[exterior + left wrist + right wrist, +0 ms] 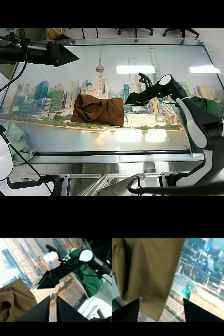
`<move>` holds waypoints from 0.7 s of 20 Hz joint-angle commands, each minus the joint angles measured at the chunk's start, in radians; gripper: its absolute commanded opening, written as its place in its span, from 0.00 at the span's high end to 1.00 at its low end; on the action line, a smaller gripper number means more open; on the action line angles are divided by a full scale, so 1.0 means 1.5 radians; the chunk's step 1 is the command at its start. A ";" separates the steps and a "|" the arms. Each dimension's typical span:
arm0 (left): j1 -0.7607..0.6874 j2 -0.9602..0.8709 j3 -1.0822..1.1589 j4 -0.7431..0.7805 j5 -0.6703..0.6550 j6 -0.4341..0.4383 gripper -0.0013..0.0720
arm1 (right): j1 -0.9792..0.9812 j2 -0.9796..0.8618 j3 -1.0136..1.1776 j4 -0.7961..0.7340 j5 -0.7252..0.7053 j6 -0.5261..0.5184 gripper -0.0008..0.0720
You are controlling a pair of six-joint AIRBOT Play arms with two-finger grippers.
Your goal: Fold the shirts.
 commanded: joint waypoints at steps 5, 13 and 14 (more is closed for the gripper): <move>0.001 0.000 0.000 0.000 -0.001 -0.001 0.84 | 0.048 -0.103 -0.006 0.099 -0.015 -0.051 0.17; 0.001 0.000 0.000 0.000 -0.003 -0.001 0.84 | 0.064 -0.088 0.004 0.315 0.021 -0.159 0.96; 0.001 0.000 0.000 0.000 -0.006 -0.001 0.84 | 0.054 -0.069 0.013 0.321 0.034 -0.160 0.96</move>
